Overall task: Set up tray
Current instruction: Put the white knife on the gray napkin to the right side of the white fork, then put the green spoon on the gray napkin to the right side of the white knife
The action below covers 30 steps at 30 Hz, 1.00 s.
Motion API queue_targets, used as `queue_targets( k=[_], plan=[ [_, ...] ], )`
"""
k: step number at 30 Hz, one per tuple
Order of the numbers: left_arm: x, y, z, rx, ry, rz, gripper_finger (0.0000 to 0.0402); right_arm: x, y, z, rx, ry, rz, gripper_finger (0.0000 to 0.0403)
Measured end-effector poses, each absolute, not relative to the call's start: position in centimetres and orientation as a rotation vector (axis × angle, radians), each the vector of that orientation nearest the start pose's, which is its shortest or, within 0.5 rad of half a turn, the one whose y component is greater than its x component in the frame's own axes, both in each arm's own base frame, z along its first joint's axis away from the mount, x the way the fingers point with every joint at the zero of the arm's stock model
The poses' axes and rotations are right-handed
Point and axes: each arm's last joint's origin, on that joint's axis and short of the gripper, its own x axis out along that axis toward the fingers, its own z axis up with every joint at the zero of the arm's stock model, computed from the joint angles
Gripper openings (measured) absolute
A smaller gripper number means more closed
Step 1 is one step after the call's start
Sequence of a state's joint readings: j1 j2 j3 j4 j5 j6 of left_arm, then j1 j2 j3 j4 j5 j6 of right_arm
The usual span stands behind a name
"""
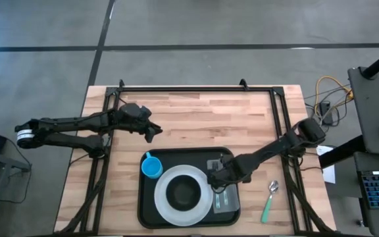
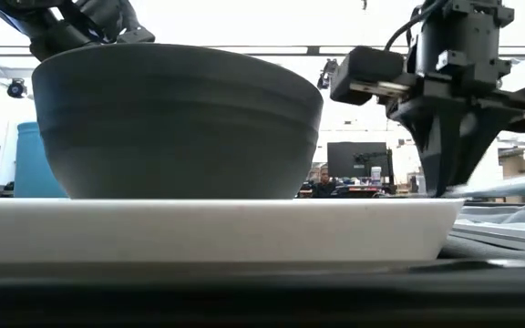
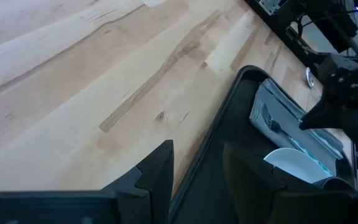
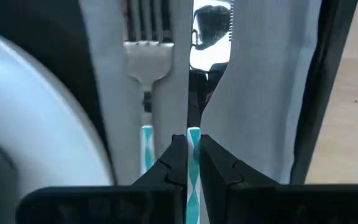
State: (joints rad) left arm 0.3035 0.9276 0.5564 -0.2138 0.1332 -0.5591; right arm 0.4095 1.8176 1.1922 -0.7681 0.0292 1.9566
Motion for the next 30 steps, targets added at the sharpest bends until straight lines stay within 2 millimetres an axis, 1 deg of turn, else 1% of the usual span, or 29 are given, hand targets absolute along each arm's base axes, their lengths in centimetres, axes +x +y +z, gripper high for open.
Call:
queue_targets(
  k=[9, 14, 18, 23, 27, 30],
  plan=[
    [18.39, 5.36, 22.76, -0.671, 0.524, 0.325, 0.0120, 30.67, 13.09, 16.36, 1.245, 1.148, -1.007, 0.0013],
    [18.39, 5.36, 22.76, -0.671, 0.524, 0.325, 0.0120, 31.10, 13.27, 16.47, 1.271, 1.129, -0.956, 0.0013],
    [18.40, 5.36, 22.77, -0.671, 0.523, 0.325, 0.0120, 31.01, 13.24, 16.33, 1.314, 1.111, -0.994, 0.0014],
    [18.40, 5.36, 22.77, -0.671, 0.523, 0.325, 0.0120, 30.92, 13.20, 16.18, 1.370, 1.086, -1.046, 0.0047],
    [18.40, 5.36, 22.77, -0.671, 0.523, 0.326, 0.0120, 31.12, 13.38, 16.47, 1.354, 1.097, -1.007, 0.0076],
    [18.40, 5.36, 22.76, -0.671, 0.523, 0.326, 0.0120, 31.24, 13.51, 16.71, 1.341, 1.125, -0.970, 0.0090]
  ],
)
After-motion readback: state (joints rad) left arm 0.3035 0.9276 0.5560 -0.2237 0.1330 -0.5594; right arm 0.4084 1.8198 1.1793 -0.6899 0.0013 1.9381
